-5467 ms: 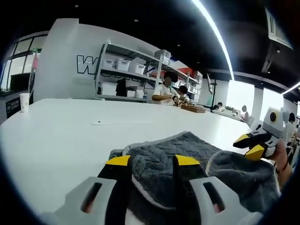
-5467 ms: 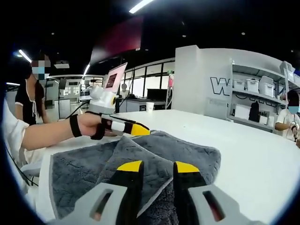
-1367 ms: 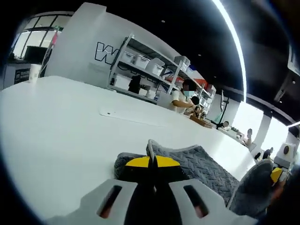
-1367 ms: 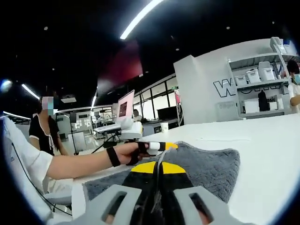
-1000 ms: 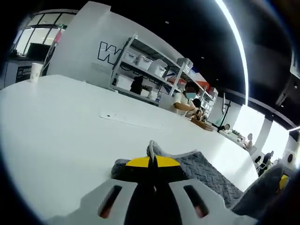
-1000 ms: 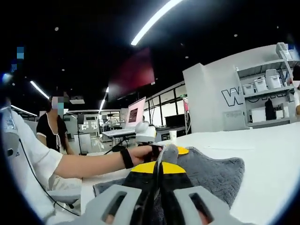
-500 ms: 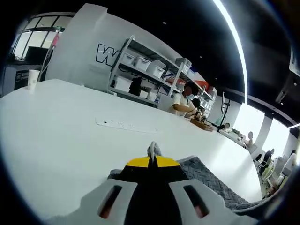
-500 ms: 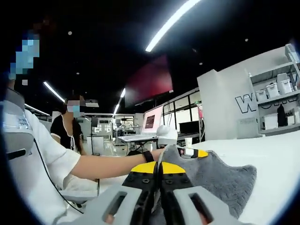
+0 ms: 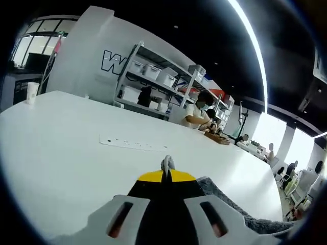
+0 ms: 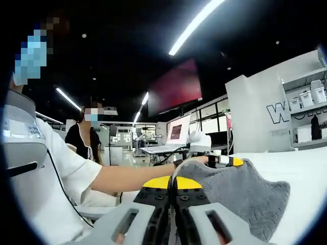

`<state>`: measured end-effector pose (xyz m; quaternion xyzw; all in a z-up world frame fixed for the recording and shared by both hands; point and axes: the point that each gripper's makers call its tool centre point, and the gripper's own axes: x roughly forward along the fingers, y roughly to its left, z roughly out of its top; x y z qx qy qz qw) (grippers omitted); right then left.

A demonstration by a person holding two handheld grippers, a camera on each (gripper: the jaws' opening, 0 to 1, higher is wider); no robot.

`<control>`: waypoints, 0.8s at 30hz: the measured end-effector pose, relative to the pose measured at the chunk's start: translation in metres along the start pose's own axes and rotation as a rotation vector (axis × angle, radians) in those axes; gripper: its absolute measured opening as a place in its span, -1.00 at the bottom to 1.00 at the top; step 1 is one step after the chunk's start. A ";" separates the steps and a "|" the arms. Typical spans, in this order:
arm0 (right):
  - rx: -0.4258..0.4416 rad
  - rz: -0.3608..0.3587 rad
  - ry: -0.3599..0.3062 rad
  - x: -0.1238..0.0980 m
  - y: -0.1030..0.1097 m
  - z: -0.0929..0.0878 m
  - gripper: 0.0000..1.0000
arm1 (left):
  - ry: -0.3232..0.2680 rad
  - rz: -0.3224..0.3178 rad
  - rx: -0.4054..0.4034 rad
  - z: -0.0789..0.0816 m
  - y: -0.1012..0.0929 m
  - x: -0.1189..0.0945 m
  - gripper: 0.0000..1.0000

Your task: Open the folded towel by lifting each exposed corner and separating the folded layers until the towel lies flat within the target outline without major curled edges

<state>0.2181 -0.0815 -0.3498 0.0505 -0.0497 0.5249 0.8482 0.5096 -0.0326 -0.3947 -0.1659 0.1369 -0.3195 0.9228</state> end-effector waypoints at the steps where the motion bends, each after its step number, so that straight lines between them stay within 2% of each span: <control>1: -0.006 -0.005 0.000 0.001 0.001 0.001 -1.00 | -0.007 -0.003 -0.001 0.002 0.000 0.000 -1.00; 5: -0.008 0.005 0.005 0.003 0.007 0.000 -1.00 | -0.032 -0.001 0.008 0.008 -0.003 0.002 -1.00; 6: -0.018 0.030 0.013 0.003 0.012 -0.002 -1.00 | -0.036 -0.004 0.022 0.010 -0.006 0.002 -1.00; 10: -0.050 0.037 0.021 0.003 0.019 -0.002 -1.00 | -0.053 -0.029 0.041 0.015 -0.012 0.005 -1.00; 14: -0.033 0.043 -0.010 0.000 0.021 0.006 -1.00 | -0.057 -0.042 0.031 0.018 -0.014 0.007 -1.00; 18: -0.020 0.032 -0.017 0.000 0.020 0.008 -1.00 | -0.055 -0.043 0.030 0.020 -0.016 0.010 -1.00; 20: -0.051 0.016 -0.022 0.000 0.021 0.010 -1.00 | -0.066 -0.049 0.004 0.024 -0.017 0.011 -1.00; 24: -0.082 0.006 -0.004 0.001 0.022 0.008 -1.00 | -0.065 -0.049 0.023 0.027 -0.020 0.013 -1.00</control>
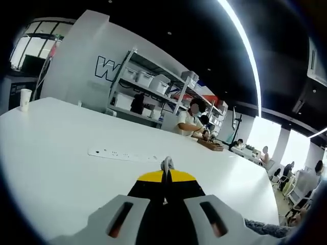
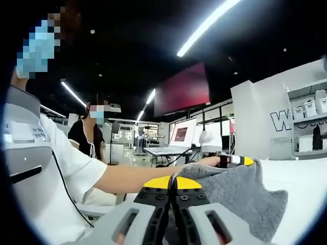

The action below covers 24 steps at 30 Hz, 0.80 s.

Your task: Open the folded towel by lifting each exposed corner and separating the folded layers until the towel lies flat within the target outline without major curled edges

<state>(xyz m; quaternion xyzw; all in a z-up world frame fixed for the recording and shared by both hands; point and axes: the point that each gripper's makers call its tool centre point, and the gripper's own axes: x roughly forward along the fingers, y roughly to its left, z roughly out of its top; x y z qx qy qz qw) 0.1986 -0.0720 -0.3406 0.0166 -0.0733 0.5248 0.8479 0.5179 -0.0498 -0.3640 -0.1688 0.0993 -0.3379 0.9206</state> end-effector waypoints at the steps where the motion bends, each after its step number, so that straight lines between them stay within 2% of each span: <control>1: 0.000 0.000 -0.005 -0.001 -0.001 0.002 -1.00 | 0.000 -0.006 -0.001 0.001 -0.001 0.001 -1.00; 9: -0.012 -0.064 -0.061 -0.020 -0.019 0.022 -1.00 | -0.009 -0.022 -0.006 0.007 -0.007 0.002 -1.00; 24: -0.042 -0.149 -0.092 -0.044 -0.028 0.035 -1.00 | -0.041 -0.066 0.009 0.017 -0.036 0.010 -1.00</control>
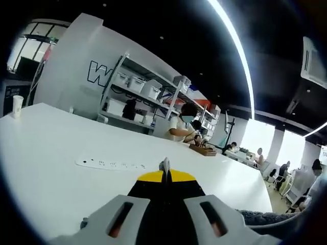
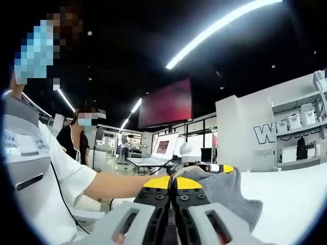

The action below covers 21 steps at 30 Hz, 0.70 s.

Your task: Open the folded towel by lifting each exposed corner and separating the folded layers until the towel lies flat within the target outline without major curled edges

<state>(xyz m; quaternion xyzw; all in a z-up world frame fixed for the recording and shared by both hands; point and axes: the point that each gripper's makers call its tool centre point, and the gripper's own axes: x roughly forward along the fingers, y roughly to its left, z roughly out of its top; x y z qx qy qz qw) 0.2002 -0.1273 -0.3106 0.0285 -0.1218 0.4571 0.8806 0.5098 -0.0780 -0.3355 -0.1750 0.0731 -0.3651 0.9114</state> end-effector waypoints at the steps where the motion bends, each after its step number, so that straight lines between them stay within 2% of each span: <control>1: -0.006 0.000 0.006 0.000 0.001 0.000 -1.00 | 0.000 -0.003 0.002 0.000 -0.002 0.001 -1.00; 5: -0.039 -0.017 0.017 -0.003 0.000 0.000 -1.00 | -0.002 -0.008 0.005 0.001 -0.005 0.004 -1.00; 10: -0.030 -0.037 0.022 -0.010 -0.007 0.002 -1.00 | -0.005 -0.019 0.000 0.002 -0.009 0.006 -1.00; 21: -0.067 -0.087 0.042 -0.021 -0.011 0.003 -1.00 | -0.018 -0.061 -0.007 0.005 -0.026 0.018 -1.00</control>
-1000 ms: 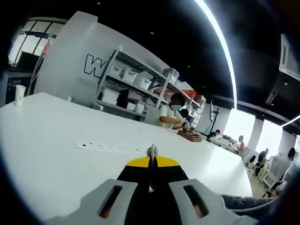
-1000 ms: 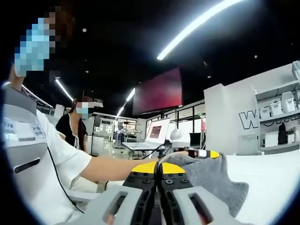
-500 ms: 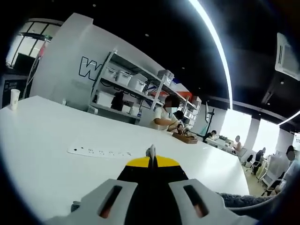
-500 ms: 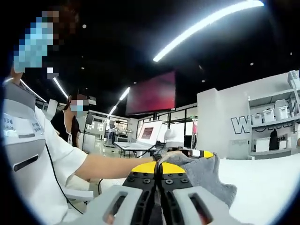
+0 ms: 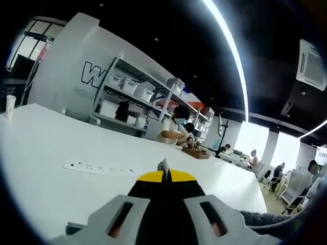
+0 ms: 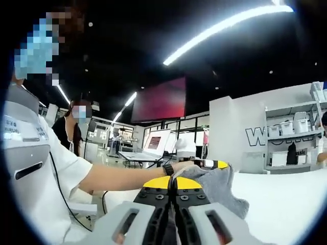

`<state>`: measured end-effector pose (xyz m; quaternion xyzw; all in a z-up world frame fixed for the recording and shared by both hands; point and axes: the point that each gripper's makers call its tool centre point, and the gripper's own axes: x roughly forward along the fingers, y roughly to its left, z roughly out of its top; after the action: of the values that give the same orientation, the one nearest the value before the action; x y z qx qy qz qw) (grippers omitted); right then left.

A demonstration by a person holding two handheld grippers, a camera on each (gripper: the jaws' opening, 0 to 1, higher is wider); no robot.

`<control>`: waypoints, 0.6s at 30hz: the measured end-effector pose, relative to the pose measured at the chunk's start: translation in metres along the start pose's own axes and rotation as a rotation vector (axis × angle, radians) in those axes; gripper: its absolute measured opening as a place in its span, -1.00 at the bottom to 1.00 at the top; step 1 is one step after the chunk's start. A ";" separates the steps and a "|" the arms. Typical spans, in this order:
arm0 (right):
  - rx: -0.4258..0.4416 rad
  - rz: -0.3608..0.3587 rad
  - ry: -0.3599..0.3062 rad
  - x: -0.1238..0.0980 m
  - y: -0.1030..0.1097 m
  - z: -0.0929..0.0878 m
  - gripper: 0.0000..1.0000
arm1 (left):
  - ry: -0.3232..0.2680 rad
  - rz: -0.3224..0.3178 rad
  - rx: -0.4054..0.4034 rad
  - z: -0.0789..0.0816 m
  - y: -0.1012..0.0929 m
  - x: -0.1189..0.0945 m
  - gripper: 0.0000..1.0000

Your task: Open the folded towel by lifting each exposed corner and separating the folded layers until the towel lies flat within the target outline without major curled edges

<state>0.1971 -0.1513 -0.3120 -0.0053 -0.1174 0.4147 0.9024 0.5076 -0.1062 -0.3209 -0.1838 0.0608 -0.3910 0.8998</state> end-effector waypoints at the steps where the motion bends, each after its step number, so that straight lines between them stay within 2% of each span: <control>1: 0.001 -0.003 -0.003 -0.001 -0.001 0.001 -1.00 | -0.001 -0.002 0.000 0.000 -0.001 0.000 -1.00; 18: -0.050 -0.082 0.013 -0.019 -0.010 0.006 -1.00 | -0.045 -0.071 -0.007 0.004 -0.032 0.021 -1.00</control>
<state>0.1915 -0.1726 -0.3092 -0.0255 -0.1221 0.3744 0.9188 0.5014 -0.1408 -0.3045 -0.1979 0.0356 -0.4185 0.8857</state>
